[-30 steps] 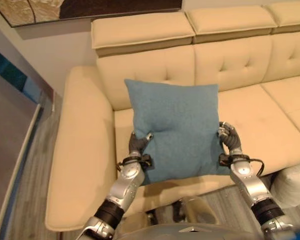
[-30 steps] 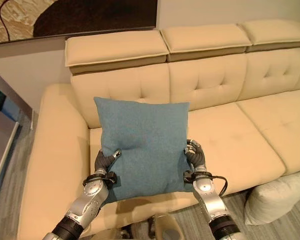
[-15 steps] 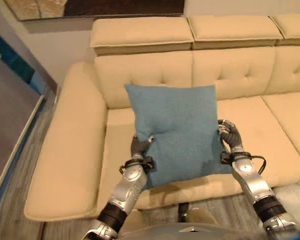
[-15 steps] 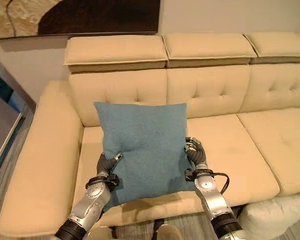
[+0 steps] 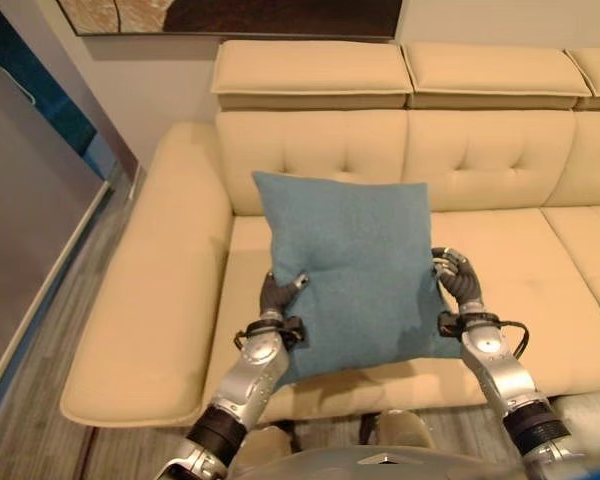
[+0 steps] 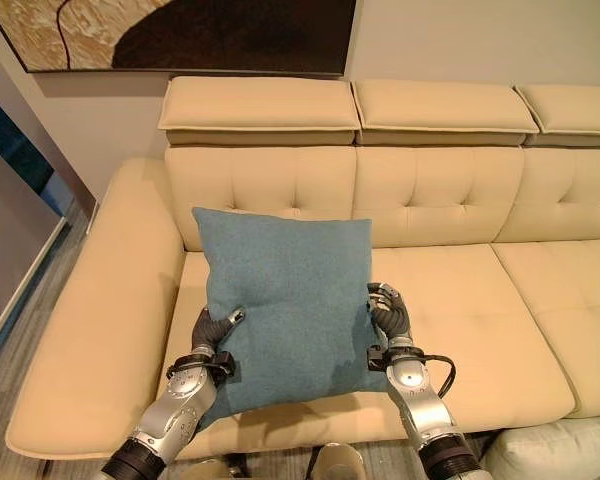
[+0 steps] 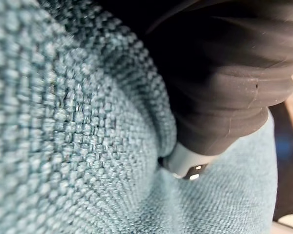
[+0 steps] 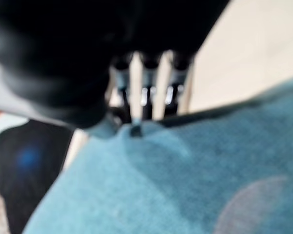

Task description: Pick up all the scattered cushions and arrange them neatly on the sofa.

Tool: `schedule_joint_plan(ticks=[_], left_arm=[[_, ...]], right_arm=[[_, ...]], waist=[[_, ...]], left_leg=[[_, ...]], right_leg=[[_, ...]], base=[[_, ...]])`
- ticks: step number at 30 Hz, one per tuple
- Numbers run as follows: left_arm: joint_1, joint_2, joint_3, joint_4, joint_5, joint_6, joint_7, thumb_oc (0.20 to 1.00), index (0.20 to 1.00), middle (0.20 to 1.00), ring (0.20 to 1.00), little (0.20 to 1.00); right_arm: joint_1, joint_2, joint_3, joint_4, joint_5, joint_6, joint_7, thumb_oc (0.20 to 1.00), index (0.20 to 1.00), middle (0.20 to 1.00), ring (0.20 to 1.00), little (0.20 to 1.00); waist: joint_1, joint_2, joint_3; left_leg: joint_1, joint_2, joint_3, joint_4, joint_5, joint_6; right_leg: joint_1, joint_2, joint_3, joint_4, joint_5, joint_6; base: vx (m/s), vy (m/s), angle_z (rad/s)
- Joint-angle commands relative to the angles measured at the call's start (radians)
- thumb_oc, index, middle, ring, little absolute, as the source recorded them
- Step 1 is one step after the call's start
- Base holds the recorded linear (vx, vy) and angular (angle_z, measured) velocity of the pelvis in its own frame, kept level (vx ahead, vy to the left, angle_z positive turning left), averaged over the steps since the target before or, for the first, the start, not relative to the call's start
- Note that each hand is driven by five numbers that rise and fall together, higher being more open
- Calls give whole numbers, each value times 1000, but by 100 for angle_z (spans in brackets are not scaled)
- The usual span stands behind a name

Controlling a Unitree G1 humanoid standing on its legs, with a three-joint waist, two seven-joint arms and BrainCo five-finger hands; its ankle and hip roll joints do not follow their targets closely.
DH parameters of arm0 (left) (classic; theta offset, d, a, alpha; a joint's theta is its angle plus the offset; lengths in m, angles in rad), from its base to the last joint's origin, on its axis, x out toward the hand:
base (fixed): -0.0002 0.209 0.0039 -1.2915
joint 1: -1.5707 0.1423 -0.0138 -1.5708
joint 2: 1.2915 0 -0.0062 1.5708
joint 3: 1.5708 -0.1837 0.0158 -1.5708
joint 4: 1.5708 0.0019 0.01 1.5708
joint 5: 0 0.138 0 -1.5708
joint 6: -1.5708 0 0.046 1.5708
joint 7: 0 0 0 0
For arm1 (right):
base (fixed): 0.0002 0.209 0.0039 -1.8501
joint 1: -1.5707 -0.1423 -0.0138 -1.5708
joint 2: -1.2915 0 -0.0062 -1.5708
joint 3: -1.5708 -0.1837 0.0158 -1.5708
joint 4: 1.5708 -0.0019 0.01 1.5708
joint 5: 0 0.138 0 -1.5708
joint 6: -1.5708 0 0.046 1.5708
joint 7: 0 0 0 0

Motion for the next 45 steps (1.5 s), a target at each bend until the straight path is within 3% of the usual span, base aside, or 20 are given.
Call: schedule_joint_plan(ticks=[1,2,5,13,20,21,22,23,27,33,36,45], left_arm=[[-104,-28,-14,-108,52,-83,-31,200,200,200,200,200],[-103,-26,-2,-109,49,-87,-32,200,200,200,200,200],[-95,-20,12,-110,72,-85,-33,200,200,200,200,200],[-106,-1,34,-117,110,-72,-61,200,200,200,200,200],[-178,-2,49,-86,120,-77,-34,200,200,200,200,200],[-179,-1,54,-78,119,-77,-35,200,200,200,200,200],[-174,5,61,-70,125,-73,-39,200,200,200,200,200],[-174,4,61,-70,125,-73,-39,200,200,200,200,200],[-128,63,103,-28,186,-54,-87,200,200,200,200,200],[-99,140,160,96,260,-41,-129,200,200,200,200,200],[-123,166,162,181,272,-40,-142,200,200,200,200,200],[-230,173,145,277,214,-66,-136,200,200,200,200,200]], right_arm=[[-96,52,18,-81,-32,-79,11,200,200,200,200,200],[-105,44,16,-81,-43,-77,9,200,200,200,200,200],[-96,37,12,-97,-58,-78,11,200,200,200,200,200],[-78,2,-29,-137,-75,-79,19,200,200,200,200,200],[-158,-31,-8,-123,-88,-75,10,200,200,200,200,200],[-160,-41,-8,-115,-91,-71,11,460,460,460,460,460],[-153,-67,-16,-91,-110,-52,13,871,871,871,871,871],[-153,-67,-16,-91,-110,-52,13,1000,1000,1000,1000,1000],[-143,-149,-88,38,-96,-15,14,1000,1000,1000,1000,1000],[-193,-163,-110,148,28,-9,75,1000,1000,1000,1000,1000],[-259,-154,-58,245,148,-8,143,1000,1000,1000,1000,1000],[-493,-180,87,417,186,18,223,1000,1000,1000,1000,1000]], waist=[[21,-7,-12],[12,-10,-5],[9,-16,3],[4,4,-9],[0,30,31],[0,31,31],[0,33,31],[0,33,31],[6,53,67],[22,75,119],[33,79,147],[69,82,204]], left_leg=[[24,28,-25,15,-28,-71],[42,22,-40,-5,-25,-79],[56,25,-57,4,-31,-86],[53,41,-89,-36,-3,-110],[4,54,-103,-50,29,-124],[-2,55,-104,-53,31,-125],[-9,57,-108,-56,34,-127],[-10,57,-109,-56,34,-127],[-30,51,-109,-58,38,-130],[-102,42,-100,-50,50,-129],[-153,39,-101,-40,59,-129],[-273,35,-126,-6,84,-135]], right_leg=[[85,35,11,-184,138,53],[53,49,58,-277,164,53],[62,47,91,-317,188,62],[105,64,32,-365,173,41],[70,80,13,-395,181,30],[66,81,11,-400,184,30],[64,83,9,-405,184,31],[64,83,9,-406,184,31],[33,72,10,-392,187,31],[-71,53,32,-351,208,30],[-129,47,47,-330,215,28],[-236,35,37,-301,232,20]], base=[[113,-25,-21],[81,-54,-12],[91,-65,37],[38,-76,23],[-52,-30,11],[-19,-34,6],[0,-22,6],[20,-17,7],[-49,21,2],[-109,37,-4],[-88,8,-6],[-55,-34,5]])
